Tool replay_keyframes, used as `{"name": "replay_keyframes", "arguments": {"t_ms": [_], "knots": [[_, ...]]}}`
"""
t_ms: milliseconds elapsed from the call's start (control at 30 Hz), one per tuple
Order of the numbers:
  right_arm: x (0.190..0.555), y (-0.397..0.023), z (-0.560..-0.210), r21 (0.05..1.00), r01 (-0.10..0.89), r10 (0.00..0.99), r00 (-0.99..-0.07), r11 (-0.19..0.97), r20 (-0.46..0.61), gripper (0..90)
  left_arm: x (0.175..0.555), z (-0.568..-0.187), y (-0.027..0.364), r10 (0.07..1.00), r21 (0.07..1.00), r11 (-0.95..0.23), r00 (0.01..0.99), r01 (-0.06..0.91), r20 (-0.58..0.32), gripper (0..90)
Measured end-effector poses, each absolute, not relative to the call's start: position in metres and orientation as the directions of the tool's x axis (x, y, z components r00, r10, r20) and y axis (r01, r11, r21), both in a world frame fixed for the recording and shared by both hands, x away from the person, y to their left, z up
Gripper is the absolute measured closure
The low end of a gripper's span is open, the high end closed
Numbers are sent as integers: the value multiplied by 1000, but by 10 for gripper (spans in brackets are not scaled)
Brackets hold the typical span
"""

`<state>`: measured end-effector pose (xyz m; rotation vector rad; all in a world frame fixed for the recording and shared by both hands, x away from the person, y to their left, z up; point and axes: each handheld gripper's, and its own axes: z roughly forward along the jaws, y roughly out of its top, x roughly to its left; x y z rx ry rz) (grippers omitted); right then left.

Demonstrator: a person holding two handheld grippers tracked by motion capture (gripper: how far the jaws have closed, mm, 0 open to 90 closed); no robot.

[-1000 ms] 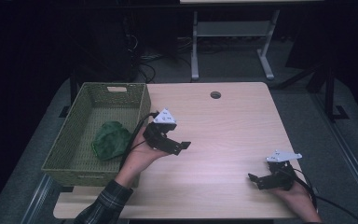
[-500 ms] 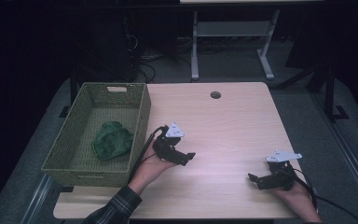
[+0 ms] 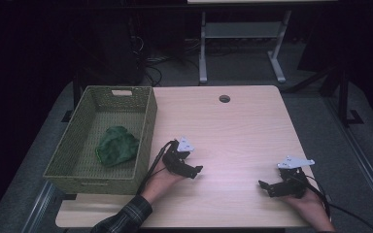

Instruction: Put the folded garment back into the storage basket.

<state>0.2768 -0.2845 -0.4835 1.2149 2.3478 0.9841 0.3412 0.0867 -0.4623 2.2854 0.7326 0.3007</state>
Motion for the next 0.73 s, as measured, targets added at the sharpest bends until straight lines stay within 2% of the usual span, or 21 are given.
{"name": "replay_keyframes", "arguments": {"t_ms": [133,333,733], "knots": [[277,-285,-484,702,588,809,-588,402,30,8,341,-473,84,585,681,-593,811,430,-4,138],[277,-285,-484,702,588,809,-588,402,30,8,338,-479,86,581,720,-565,814,402,1,127],[277,-285,-484,702,588,808,-588,402,30,8,338,-479,86,581,719,-567,814,402,2,128]]}}
